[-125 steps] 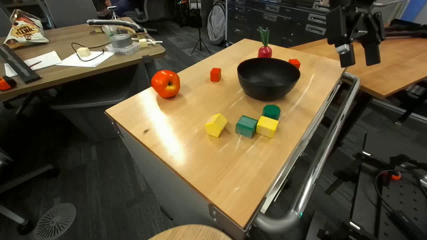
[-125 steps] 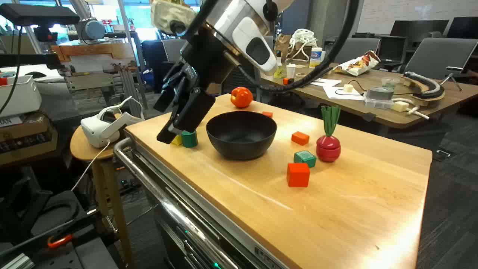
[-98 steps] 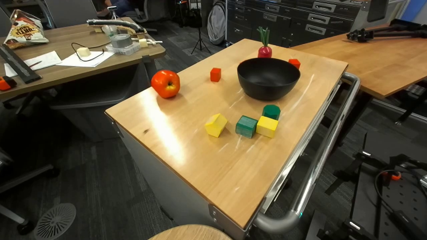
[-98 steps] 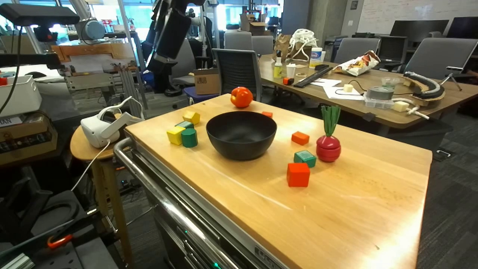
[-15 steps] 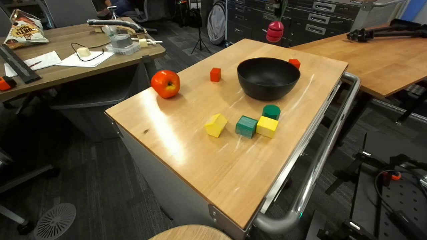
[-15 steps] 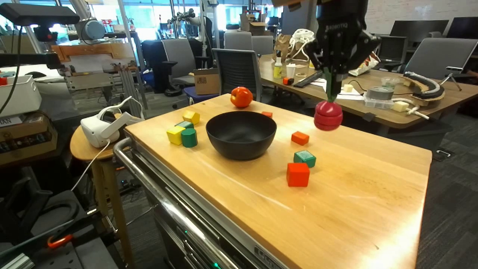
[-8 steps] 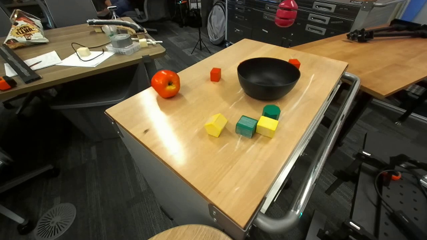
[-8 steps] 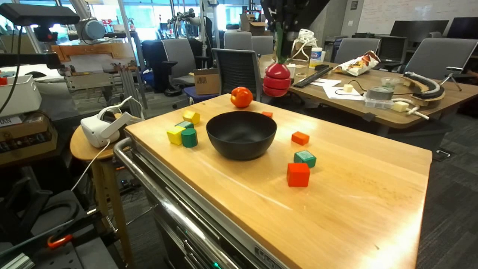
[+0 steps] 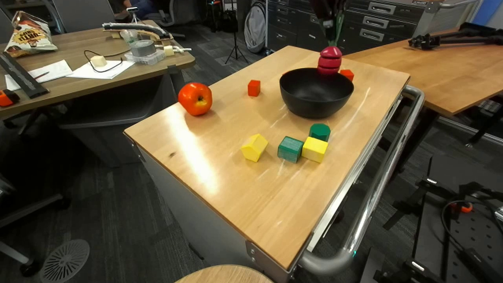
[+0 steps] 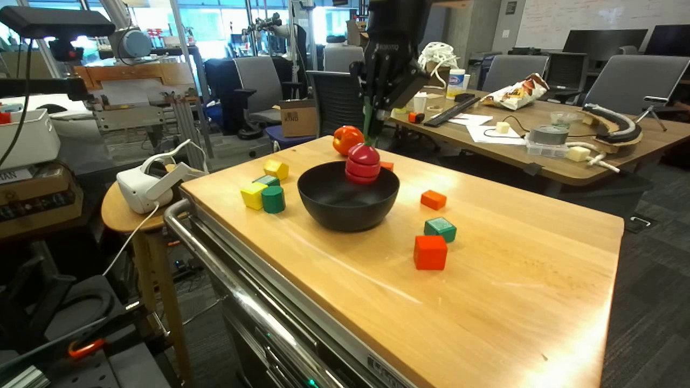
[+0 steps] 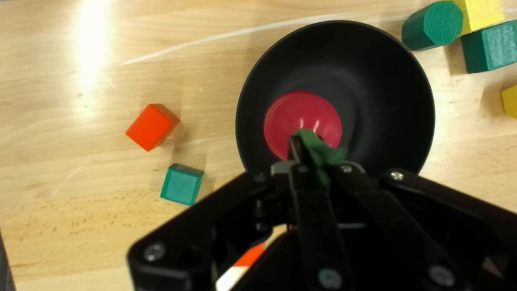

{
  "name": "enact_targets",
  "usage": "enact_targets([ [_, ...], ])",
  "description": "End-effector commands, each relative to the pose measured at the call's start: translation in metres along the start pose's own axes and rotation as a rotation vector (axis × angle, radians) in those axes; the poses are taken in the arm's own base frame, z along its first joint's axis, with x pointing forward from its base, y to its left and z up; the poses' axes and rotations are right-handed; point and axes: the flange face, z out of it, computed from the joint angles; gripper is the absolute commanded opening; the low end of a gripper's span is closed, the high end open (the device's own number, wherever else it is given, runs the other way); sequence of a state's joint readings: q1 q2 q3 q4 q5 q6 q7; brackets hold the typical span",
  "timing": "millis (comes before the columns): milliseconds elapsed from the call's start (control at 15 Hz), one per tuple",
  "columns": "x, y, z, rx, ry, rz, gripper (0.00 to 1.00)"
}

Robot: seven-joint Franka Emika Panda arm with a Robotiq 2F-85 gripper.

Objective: Put the beetroot and the blocks in the bowl then move the apple to the right

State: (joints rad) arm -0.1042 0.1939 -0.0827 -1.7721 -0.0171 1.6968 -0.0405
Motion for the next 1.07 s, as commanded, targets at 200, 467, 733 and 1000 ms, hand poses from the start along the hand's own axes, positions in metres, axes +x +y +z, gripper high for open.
enact_targets([
  [200,0.012,-0.026,0.045,-0.013,-0.062,-0.012,0.01],
  [467,0.007,-0.035,0.026,-0.012,0.038,-0.037,0.45],
  [733,0.0,-0.039,-0.041,0.052,0.255,-0.036,0.76],
  [1000,-0.002,-0.037,-0.061,0.108,0.28,-0.032,0.81],
])
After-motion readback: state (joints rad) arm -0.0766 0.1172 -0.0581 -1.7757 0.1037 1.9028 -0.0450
